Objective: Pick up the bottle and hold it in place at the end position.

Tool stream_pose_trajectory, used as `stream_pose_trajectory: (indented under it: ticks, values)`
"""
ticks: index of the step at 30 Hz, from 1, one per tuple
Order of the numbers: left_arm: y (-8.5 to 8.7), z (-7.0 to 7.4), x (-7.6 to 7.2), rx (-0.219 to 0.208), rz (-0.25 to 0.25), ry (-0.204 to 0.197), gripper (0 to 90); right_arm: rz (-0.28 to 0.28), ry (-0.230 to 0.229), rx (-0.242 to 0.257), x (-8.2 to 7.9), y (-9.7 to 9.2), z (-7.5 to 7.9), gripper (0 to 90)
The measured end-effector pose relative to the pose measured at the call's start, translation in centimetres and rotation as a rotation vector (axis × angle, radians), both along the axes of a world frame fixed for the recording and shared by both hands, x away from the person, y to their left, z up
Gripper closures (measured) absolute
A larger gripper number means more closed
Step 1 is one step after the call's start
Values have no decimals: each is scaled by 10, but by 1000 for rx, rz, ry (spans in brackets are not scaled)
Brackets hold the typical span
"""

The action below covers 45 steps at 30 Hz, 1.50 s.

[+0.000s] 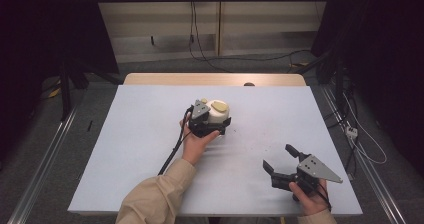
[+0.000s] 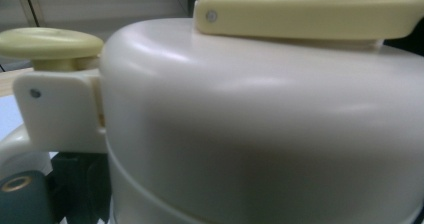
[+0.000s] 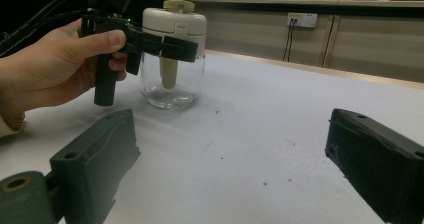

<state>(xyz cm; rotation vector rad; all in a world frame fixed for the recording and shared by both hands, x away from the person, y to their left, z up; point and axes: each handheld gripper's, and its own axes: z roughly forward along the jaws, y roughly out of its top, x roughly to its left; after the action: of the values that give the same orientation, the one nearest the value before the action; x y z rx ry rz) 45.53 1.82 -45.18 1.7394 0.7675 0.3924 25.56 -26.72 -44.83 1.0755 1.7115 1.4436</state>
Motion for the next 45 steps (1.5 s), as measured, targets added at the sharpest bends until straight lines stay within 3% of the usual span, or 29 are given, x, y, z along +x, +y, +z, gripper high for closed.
stream_pose_trajectory:
  ticks: [7,13,23,36,39,45]
  values:
    - [1,-2,-2,5,-8,-13,61,37,6,13,2,5,0,45]
    - [3,-4,-4,-8,-6,-18,60,69,23,-18,4,10,-2,44]
    - [6,-7,-7,-8,-14,-29,59,47,33,-19,7,9,-2,43]
    - [8,-8,-10,-11,-12,-31,58,68,40,-32,18,17,-2,43]
    - [8,-9,-10,-15,-11,-29,57,62,47,-8,20,19,-1,43]
    - [8,-8,-10,-11,-9,-28,58,64,63,-29,27,23,-2,45]
